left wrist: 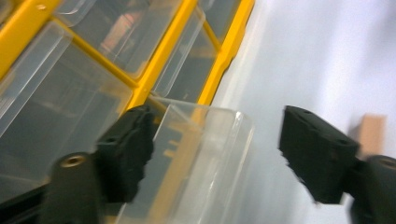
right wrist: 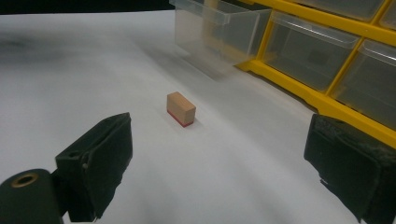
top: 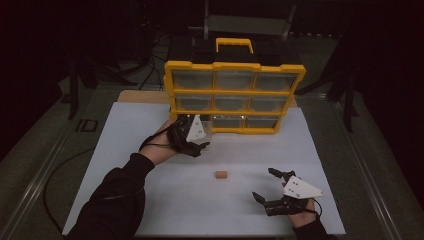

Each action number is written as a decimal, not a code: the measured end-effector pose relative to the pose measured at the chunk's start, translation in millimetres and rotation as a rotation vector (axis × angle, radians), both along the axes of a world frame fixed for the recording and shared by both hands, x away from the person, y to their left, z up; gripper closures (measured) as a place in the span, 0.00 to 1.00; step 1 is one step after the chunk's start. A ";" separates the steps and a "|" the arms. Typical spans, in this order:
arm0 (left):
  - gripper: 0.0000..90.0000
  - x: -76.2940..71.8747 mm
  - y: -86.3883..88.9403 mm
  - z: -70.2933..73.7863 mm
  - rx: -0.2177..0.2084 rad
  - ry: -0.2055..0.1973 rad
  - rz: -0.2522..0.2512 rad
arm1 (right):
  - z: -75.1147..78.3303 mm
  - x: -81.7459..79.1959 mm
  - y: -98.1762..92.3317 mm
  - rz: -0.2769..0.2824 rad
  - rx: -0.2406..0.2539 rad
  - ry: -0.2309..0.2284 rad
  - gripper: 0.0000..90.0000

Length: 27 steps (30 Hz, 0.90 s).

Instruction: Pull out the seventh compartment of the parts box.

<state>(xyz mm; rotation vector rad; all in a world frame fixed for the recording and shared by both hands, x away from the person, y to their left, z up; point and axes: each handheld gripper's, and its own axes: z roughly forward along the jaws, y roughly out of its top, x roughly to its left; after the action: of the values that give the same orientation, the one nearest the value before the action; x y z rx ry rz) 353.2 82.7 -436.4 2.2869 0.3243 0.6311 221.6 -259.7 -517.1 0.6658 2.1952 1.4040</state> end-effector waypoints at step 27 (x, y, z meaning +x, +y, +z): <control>0.00 -33.2 58.1 -17.1 -0.222 0.180 -0.010 | -0.3 0.5 0.5 -0.003 0.000 0.002 0.09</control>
<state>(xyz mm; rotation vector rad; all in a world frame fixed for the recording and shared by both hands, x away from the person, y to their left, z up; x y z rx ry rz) 320.0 140.8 -453.5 2.1325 0.4451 0.3645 222.0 -259.2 -517.4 0.6704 2.1945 1.4027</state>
